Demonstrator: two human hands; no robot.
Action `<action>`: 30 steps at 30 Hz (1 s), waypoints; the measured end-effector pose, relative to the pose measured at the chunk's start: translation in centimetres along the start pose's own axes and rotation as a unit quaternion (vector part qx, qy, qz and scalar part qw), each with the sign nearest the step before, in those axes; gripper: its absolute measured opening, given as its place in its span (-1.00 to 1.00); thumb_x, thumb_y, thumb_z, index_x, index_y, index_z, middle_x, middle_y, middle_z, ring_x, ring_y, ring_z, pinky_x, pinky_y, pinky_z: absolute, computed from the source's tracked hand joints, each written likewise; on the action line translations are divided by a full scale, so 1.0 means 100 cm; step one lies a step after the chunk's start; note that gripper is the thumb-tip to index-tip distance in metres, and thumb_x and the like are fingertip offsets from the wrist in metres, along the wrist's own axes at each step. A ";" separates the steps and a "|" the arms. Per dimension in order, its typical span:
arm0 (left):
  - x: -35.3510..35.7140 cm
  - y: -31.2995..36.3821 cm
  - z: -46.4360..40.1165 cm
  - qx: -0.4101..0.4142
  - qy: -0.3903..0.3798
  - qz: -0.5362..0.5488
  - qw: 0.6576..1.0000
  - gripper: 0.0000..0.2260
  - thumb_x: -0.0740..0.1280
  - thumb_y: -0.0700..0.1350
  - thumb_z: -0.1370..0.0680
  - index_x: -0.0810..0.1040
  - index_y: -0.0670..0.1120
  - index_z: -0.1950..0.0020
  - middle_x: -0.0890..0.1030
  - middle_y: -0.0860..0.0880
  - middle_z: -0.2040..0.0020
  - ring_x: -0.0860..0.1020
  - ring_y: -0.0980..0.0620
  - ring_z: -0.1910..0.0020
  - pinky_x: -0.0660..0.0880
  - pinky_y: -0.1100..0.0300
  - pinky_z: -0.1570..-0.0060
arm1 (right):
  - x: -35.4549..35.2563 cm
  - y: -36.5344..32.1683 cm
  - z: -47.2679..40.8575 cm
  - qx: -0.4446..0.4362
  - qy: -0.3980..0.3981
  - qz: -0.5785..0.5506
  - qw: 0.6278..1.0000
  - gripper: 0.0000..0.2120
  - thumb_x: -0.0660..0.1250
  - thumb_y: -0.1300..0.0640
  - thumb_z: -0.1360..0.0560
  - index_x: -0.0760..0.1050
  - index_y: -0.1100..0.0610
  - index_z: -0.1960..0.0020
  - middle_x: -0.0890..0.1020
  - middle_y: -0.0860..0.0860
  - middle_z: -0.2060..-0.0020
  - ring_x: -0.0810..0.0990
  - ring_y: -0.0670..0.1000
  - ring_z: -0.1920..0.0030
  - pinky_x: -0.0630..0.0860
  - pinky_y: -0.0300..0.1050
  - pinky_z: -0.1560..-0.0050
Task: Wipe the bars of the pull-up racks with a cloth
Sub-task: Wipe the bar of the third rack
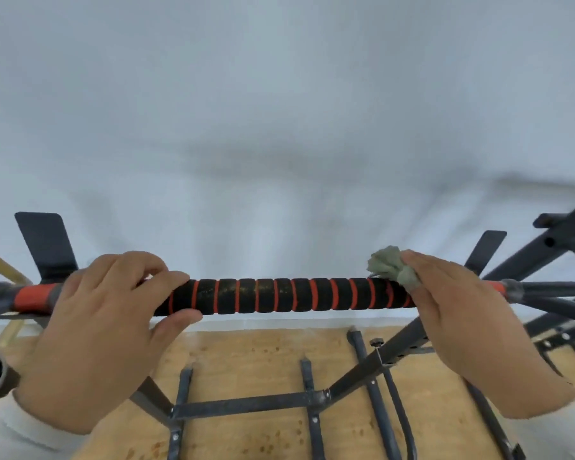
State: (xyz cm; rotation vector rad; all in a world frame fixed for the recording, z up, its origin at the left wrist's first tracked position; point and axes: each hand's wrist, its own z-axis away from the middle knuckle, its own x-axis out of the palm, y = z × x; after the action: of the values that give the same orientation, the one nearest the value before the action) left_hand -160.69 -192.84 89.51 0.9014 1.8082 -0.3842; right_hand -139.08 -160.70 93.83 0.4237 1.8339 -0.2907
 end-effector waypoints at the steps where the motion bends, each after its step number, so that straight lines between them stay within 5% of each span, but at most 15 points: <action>1: 0.005 -0.003 -0.001 0.003 0.000 0.009 1.000 -0.52 0.20 0.30 -0.48 0.65 -0.02 -0.12 0.56 -0.03 -0.12 0.50 -0.20 -0.08 0.46 -0.24 -0.06 | -0.003 0.006 0.000 0.038 0.013 -0.022 0.999 -0.63 0.27 0.11 -0.62 0.53 0.15 -0.40 0.66 0.04 -0.25 0.62 0.13 -0.25 0.40 -0.04 -0.26; 3: 0.019 -0.009 0.000 -0.001 -0.005 0.036 0.999 -0.52 0.22 0.31 -0.49 0.62 -0.02 -0.15 0.56 -0.03 -0.21 0.50 -0.23 -0.17 0.46 -0.30 -0.13 | 0.000 0.010 0.000 0.056 0.047 -0.035 0.997 -0.61 0.13 0.03 -0.68 0.51 0.12 -0.41 0.61 0.02 -0.32 0.52 0.07 -0.34 0.27 -0.10 -0.38; 9: 0.030 -0.020 0.002 -0.021 -0.054 0.110 0.992 -0.45 0.20 0.43 -0.47 0.53 0.06 -0.21 0.57 0.08 -0.05 0.54 -0.18 -0.09 0.48 -0.30 -0.15 | 0.036 -0.003 0.013 0.033 0.041 -0.049 0.997 -0.60 0.11 -0.02 -0.71 0.53 0.12 -0.40 0.60 0.00 -0.34 0.44 0.00 -0.44 -0.07 -0.35 -0.55; 14: 0.008 0.050 -0.026 0.088 -0.024 0.020 0.996 -0.46 0.27 0.25 -0.47 0.55 -0.05 -0.32 0.64 -0.03 -0.17 0.60 -0.15 -0.12 0.50 -0.12 -0.14 | 0.043 0.001 0.007 0.013 0.054 -0.041 0.998 -0.58 0.09 -0.03 -0.71 0.55 0.14 -0.37 0.63 0.02 -0.31 0.49 0.04 -0.40 0.27 -0.04 -0.54; 18: 0.017 0.070 -0.038 0.132 -0.020 0.036 0.990 -0.82 0.49 0.04 -0.46 0.63 -0.01 0.04 0.59 0.07 0.23 0.54 -0.01 0.29 0.41 0.13 0.33 | 0.049 -0.032 0.004 0.068 0.086 -0.055 0.992 -0.55 0.07 -0.04 -0.69 0.56 0.16 -0.37 0.63 0.03 -0.30 0.51 0.03 -0.40 0.35 0.04 -0.50; 23: 0.024 0.062 -0.038 0.129 -0.033 0.045 0.990 -0.65 0.15 0.22 -0.50 0.62 0.06 0.01 0.58 0.14 0.20 0.53 0.01 0.27 0.43 0.12 0.34 | 0.063 -0.124 -0.001 -0.102 0.108 -0.090 0.985 -0.62 0.22 0.15 -0.65 0.49 0.23 -0.42 0.56 0.14 -0.38 0.45 0.12 -0.45 0.29 0.09 -0.51; 26: 0.026 0.059 -0.040 0.125 -0.030 0.062 0.990 -0.64 0.14 0.24 -0.50 0.62 0.07 -0.02 0.57 0.16 0.19 0.50 0.03 0.27 0.45 0.11 0.31 | 0.053 -0.087 0.001 -0.159 0.077 -0.020 0.984 -0.52 0.25 0.25 -0.58 0.41 0.21 -0.50 0.48 0.12 -0.46 0.39 0.11 -0.50 0.23 0.05 -0.57; 30: 0.029 0.055 -0.042 0.131 -0.026 0.076 0.988 -0.62 0.13 0.24 -0.51 0.63 0.06 -0.03 0.57 0.14 0.20 0.51 0.02 0.27 0.44 0.11 0.31 | 0.033 0.002 0.017 -0.091 0.042 0.093 0.991 -0.40 0.49 0.32 -0.40 0.49 0.24 -0.43 0.61 0.15 -0.32 0.62 0.15 -0.26 0.51 0.10 -0.31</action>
State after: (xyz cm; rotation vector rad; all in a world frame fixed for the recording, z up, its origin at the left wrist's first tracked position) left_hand -159.94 -185.36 89.44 1.1930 1.6525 -0.5505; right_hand -138.39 -160.79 90.21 0.4808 1.8687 0.0226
